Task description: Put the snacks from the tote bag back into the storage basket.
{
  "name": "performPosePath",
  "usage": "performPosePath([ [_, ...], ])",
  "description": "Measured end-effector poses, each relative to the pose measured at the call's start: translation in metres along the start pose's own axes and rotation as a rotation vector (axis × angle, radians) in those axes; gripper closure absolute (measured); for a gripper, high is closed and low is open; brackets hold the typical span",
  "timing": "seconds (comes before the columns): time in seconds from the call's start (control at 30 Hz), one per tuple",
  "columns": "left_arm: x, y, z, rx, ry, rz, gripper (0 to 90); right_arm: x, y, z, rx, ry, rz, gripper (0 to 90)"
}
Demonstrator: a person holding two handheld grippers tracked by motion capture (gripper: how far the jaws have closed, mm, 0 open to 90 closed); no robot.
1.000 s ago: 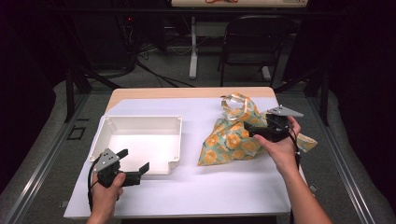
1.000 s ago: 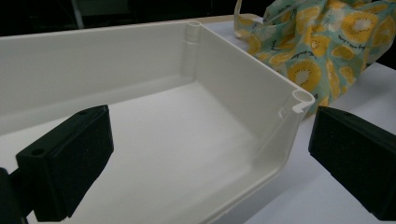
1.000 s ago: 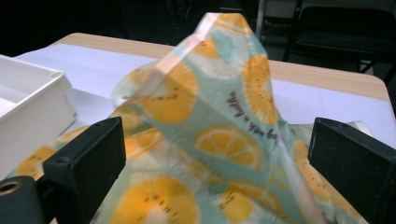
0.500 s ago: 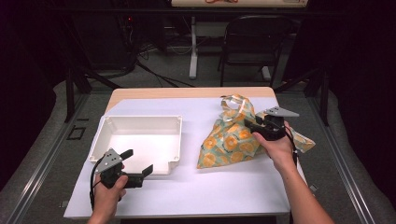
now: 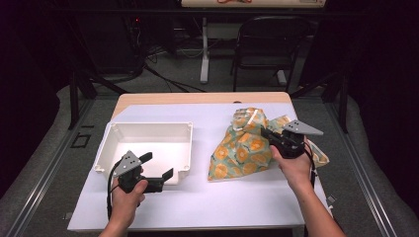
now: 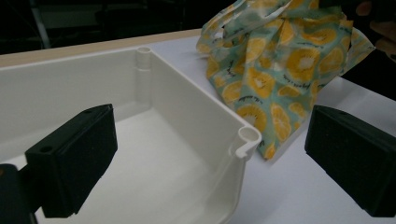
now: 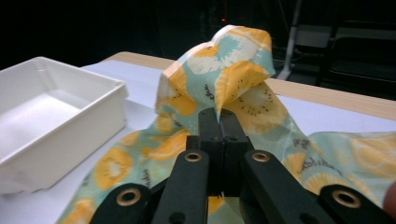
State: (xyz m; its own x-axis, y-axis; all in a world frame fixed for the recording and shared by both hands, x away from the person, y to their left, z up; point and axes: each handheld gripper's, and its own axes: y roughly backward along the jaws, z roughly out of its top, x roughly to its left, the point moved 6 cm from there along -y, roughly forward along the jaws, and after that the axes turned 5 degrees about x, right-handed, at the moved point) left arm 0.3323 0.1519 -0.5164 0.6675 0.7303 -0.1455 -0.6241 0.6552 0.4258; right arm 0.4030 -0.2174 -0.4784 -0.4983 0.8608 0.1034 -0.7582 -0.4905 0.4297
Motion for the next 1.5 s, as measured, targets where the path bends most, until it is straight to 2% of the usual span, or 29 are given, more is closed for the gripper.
performPosePath([
  [0.2,-0.017,-0.014,0.014,-0.028,-0.002,-0.032,9.3,0.025,0.01,-0.006,-0.013,0.042,0.039,90.0],
  [0.27,-0.025,-0.019,0.018,-0.045,0.006,-0.052,10.3,0.028,0.011,-0.008,-0.014,0.049,0.043,90.0],
  [0.3,-0.027,-0.022,0.02,-0.047,0.008,-0.029,11.1,0.032,0.011,-0.01,-0.012,0.052,0.049,90.0],
  [0.4,-0.037,-0.03,0.023,-0.026,-0.007,-0.048,15.3,0.039,0.012,-0.015,-0.015,0.065,0.065,90.0],
  [0.6,-0.057,-0.048,0.031,-0.009,-0.008,-0.101,16.3,0.055,0.014,-0.03,0.002,0.091,0.092,90.0],
  [0.63,-0.061,-0.051,0.032,-0.007,-0.006,-0.113,16.3,0.055,0.014,-0.03,0.002,0.091,0.092,90.0],
  [0.67,-0.063,-0.054,0.034,-0.016,-0.007,-0.1,18.0,0.058,0.014,-0.035,0.012,0.1,0.098,90.0],
  [0.7,-0.066,-0.056,0.035,-0.01,-0.015,-0.129,19.0,0.059,0.014,-0.037,0.016,0.103,0.1,90.0],
  [0.77,-0.072,-0.062,0.038,-0.012,-0.016,-0.133,20.1,0.06,0.014,-0.039,0.019,0.105,0.104,90.0],
  [0.83,-0.077,-0.067,0.04,-0.011,-0.024,-0.153,25.5,0.063,0.013,-0.043,0.026,0.106,0.111,90.0],
  [1.0,-0.09,-0.084,0.047,-0.018,-0.022,-0.196,29.1,0.065,0.013,-0.047,0.032,0.105,0.122,90.0],
  [1.27,-0.108,-0.11,0.06,-0.008,-0.038,-0.223,29.3,0.072,0.014,-0.057,0.063,0.119,0.143,90.0],
  [1.33,-0.111,-0.115,0.063,0.001,-0.038,-0.218,29.3,0.074,0.013,-0.06,0.074,0.12,0.151,90.0],
  [1.5,-0.116,-0.127,0.068,0.005,-0.01,-0.229,29.4,0.078,0.012,-0.065,0.093,0.13,0.172,90.0],
])
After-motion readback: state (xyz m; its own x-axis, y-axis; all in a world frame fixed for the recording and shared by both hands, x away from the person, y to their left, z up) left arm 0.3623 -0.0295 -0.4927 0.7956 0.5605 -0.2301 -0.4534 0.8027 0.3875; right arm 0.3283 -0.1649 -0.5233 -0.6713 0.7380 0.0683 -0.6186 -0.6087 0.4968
